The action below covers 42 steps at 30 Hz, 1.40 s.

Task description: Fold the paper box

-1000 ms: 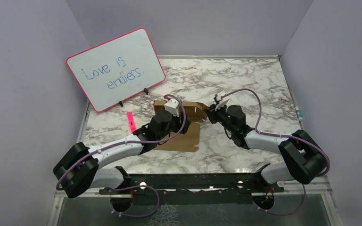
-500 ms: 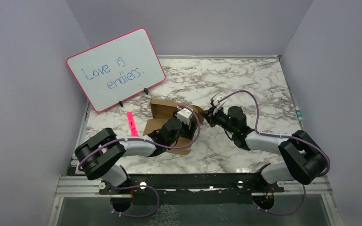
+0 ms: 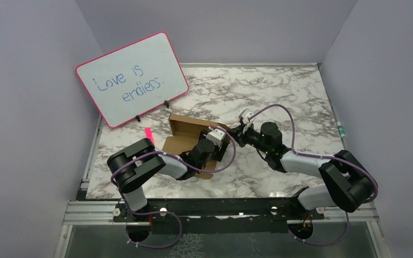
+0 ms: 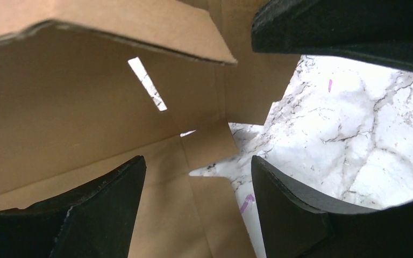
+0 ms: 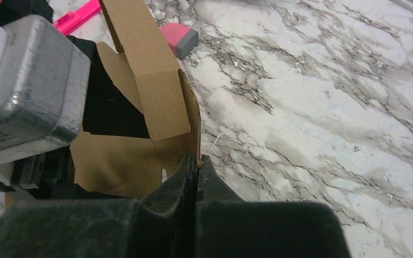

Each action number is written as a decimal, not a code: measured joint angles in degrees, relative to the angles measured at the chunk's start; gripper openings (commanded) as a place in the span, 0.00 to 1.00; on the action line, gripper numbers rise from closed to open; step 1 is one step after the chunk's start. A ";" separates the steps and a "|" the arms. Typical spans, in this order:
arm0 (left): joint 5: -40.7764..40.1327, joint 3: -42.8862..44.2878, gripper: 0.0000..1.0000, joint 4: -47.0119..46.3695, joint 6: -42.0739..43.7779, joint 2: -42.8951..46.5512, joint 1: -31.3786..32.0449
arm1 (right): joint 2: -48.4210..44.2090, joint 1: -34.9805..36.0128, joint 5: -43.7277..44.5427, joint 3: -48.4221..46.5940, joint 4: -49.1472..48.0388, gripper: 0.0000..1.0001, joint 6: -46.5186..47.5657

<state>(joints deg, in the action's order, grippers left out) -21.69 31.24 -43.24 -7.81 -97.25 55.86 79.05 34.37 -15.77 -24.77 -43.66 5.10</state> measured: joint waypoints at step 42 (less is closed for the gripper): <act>-4.33 -3.74 0.67 -7.65 -1.95 0.72 -1.33 | 0.02 0.00 -4.85 0.33 -0.04 0.03 0.57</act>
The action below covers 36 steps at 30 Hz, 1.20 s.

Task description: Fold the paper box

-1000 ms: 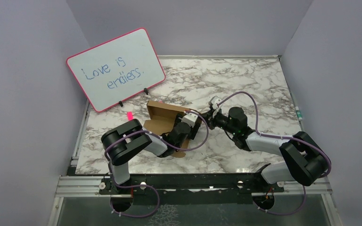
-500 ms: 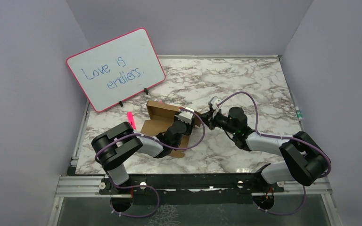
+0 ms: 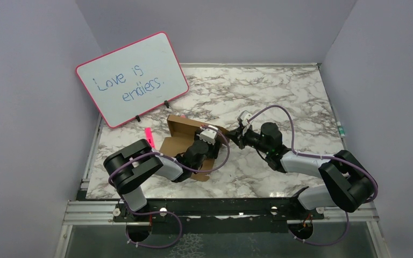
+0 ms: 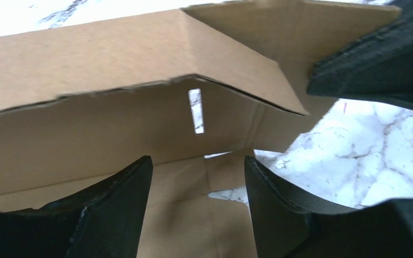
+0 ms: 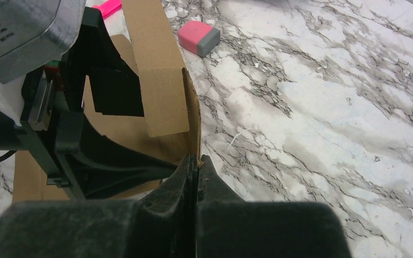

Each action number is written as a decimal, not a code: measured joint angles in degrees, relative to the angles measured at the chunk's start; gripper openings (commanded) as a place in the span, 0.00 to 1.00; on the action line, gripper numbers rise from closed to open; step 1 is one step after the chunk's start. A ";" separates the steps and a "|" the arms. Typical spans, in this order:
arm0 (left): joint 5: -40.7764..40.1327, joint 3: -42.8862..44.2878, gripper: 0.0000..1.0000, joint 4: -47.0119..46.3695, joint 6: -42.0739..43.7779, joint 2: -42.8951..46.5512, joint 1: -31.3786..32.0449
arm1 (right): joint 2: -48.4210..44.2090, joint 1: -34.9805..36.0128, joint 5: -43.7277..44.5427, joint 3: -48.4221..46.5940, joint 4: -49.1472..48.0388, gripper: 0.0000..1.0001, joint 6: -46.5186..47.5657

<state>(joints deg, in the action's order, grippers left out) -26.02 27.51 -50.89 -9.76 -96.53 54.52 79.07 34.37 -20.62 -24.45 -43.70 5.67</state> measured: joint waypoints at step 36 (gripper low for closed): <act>-2.49 0.24 0.40 -0.39 -2.71 -2.89 -0.94 | 0.00 -0.26 -0.31 0.15 -0.37 0.04 0.37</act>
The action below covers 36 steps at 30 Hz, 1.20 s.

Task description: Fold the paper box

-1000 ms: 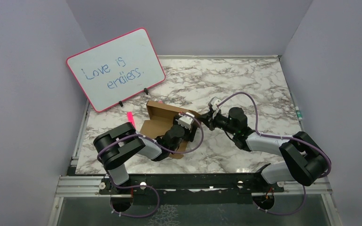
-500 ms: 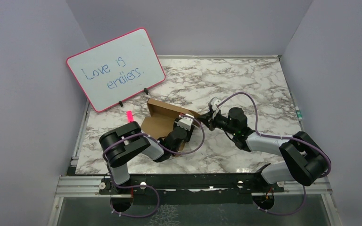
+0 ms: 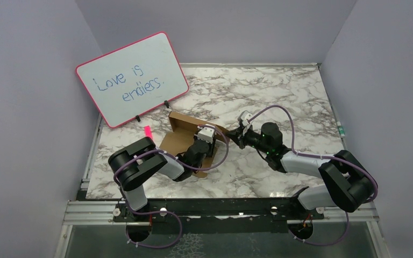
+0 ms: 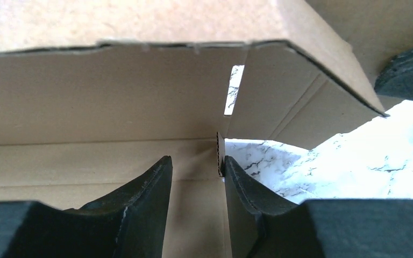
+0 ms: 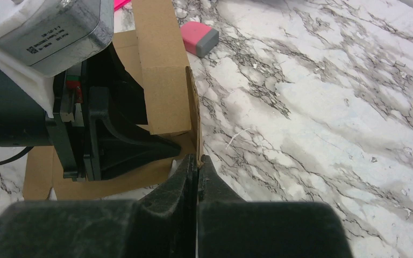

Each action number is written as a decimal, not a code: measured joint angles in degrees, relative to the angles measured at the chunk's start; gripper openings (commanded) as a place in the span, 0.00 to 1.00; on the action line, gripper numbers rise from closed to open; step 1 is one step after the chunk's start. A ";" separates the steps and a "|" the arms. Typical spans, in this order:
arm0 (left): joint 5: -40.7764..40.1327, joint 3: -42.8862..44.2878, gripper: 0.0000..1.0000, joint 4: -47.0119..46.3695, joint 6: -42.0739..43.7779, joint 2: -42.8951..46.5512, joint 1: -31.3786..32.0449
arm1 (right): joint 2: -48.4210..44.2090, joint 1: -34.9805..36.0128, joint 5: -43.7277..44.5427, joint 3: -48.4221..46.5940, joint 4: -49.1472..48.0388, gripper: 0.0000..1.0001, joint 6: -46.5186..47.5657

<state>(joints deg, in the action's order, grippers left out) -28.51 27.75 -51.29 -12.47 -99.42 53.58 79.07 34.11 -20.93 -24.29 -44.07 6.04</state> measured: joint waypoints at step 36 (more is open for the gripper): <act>7.69 0.68 0.29 -0.46 -5.31 -2.49 -4.13 | 8.33 -0.11 10.56 -7.43 2.19 0.29 1.14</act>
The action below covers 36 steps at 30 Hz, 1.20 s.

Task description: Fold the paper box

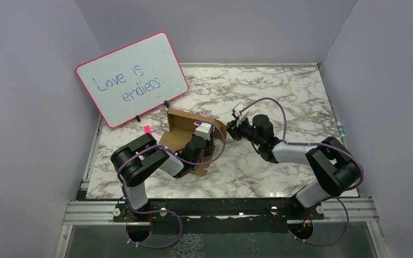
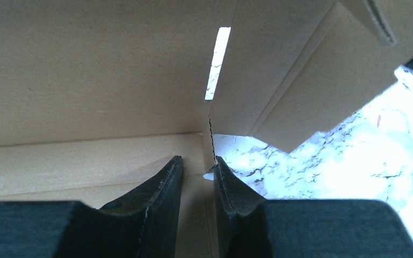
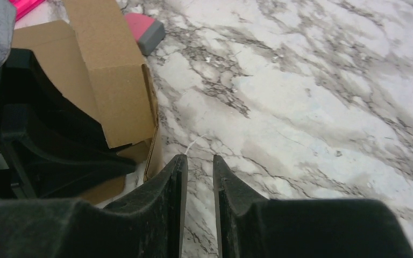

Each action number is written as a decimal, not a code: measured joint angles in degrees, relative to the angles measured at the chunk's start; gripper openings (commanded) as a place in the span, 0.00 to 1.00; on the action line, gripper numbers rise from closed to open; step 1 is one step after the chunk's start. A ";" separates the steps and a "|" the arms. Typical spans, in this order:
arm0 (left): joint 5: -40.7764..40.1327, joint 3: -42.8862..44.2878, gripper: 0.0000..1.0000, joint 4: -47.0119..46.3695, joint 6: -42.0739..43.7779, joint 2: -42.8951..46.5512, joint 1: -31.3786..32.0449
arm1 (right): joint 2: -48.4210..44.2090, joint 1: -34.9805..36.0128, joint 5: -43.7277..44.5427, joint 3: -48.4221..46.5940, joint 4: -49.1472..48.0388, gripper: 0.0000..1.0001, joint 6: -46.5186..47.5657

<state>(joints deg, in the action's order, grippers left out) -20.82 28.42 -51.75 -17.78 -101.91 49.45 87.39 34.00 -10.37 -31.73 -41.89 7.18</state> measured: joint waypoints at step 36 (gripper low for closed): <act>2.62 -5.18 0.39 2.21 -2.29 11.91 -0.63 | 13.79 0.00 -20.55 -3.06 -10.82 0.30 -9.31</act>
<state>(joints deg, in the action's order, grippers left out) -18.20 23.24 -49.54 -20.08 -90.00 48.82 101.19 34.00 -30.92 -34.79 -52.71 -2.13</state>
